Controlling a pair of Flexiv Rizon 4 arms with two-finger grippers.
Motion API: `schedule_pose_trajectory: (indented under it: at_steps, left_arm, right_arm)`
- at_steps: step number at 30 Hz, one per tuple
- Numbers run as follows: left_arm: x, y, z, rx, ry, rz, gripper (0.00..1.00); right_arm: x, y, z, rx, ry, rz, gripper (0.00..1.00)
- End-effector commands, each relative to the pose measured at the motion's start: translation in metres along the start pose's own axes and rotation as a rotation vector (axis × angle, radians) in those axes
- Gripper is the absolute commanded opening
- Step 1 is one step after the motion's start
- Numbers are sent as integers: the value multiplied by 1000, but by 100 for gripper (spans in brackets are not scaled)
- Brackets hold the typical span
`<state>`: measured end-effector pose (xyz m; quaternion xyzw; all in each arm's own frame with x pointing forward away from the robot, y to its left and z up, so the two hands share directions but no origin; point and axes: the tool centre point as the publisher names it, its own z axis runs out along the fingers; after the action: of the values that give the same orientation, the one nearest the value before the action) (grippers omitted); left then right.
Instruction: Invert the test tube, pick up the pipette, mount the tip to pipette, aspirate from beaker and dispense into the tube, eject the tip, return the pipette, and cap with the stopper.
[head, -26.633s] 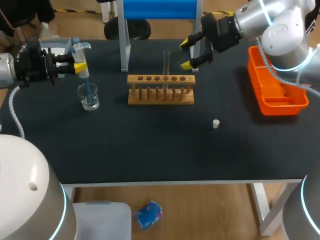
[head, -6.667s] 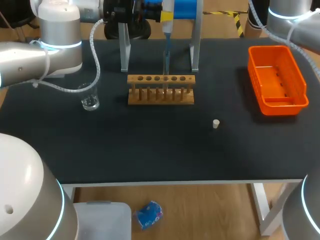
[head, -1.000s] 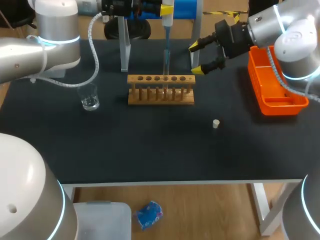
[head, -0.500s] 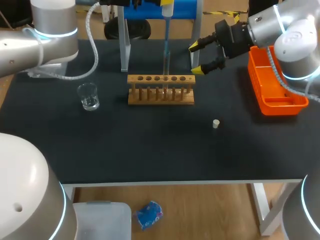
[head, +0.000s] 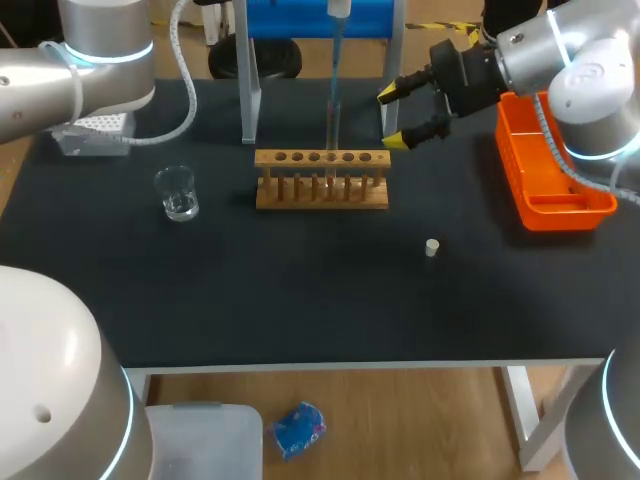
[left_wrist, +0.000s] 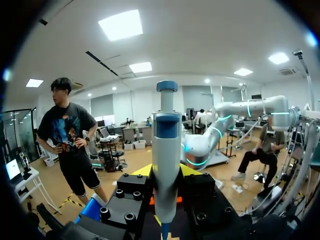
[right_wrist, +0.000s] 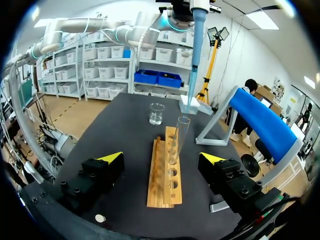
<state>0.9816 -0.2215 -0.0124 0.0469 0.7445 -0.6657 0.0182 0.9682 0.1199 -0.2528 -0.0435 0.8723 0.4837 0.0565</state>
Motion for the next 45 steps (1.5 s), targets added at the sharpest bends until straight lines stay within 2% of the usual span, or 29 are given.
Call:
schedule_pose_trajectory:
  at_steps: [1, 11, 19, 26, 33, 40, 45]
  left_arm:
    - [3, -12, -1, -18, -4, 6, 0]
    - [16, -30, 4, -23, 0, 24, 0]
    - [60, -36, 21, -28, 3, 12, 0]
    - [108, -31, 34, -27, -24, -1, 0]
    - [143, -20, 40, -14, -40, -9, 0]
    - [161, -1, 40, -17, -45, -23, 0]
    - [161, -1, 40, -17, -45, -23, 0]
  right_arm:
    - [0, 0, 0, 0, 0, 0, 100]
    - [0, 0, 0, 0, 0, 0, 100]
    - [0, 0, 0, 0, 0, 0, 100]
    - [0, 0, 0, 0, 0, 0, 100]
    - [0, 0, 0, 0, 0, 0, 100]
    - [0, 0, 0, 0, 0, 0, 100]
    - [0, 0, 0, 0, 0, 0, 100]
